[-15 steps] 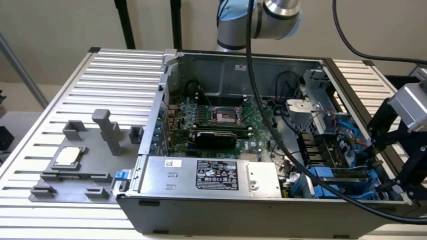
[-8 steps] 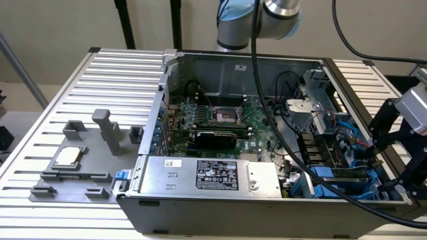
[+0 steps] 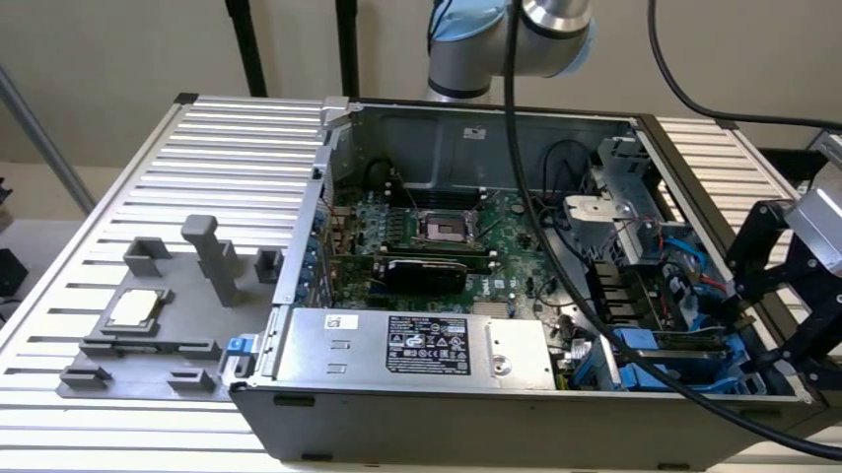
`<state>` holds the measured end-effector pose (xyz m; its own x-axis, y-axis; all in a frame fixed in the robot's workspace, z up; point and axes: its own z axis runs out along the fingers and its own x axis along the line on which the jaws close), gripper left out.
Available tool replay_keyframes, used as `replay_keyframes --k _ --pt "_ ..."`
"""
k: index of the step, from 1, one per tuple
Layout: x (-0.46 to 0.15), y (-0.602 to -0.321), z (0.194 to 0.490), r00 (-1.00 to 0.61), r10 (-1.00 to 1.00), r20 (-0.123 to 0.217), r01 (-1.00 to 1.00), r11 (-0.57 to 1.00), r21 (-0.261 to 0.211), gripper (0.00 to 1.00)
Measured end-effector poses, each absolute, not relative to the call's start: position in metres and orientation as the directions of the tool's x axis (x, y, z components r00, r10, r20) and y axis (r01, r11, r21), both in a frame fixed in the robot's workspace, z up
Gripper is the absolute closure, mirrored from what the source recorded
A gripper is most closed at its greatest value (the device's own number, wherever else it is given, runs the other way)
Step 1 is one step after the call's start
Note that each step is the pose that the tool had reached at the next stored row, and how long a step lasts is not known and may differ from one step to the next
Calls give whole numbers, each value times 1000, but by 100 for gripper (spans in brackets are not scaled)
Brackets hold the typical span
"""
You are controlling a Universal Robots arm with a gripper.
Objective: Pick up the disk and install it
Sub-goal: 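Insert the disk into the insertion slot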
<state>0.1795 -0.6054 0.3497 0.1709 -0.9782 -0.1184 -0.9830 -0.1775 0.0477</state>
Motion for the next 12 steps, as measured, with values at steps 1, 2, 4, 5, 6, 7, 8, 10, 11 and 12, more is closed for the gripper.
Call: replay_keyframes --k 1,2,4,5,6,7,8,10,11,12 --pt "180 -605 349 178 -977 -120 -982 -185 47 50" --pt "180 -605 349 185 -975 -122 -980 -191 47 50" --pt "180 -605 348 196 -972 -126 -978 -203 46 50" --pt "180 -604 348 201 -971 -129 -977 -208 45 50" --pt "180 -604 348 205 -970 -132 -976 -213 45 50" --pt "181 -604 348 209 -969 -134 -975 -217 44 50" --pt "181 -604 348 213 -967 -137 -974 -220 44 50" --pt "182 -603 348 219 -966 -141 -973 -227 43 50" --pt "183 -603 348 221 -965 -142 -972 -229 43 50" --pt "184 -603 347 224 -964 -143 -972 -232 42 50"
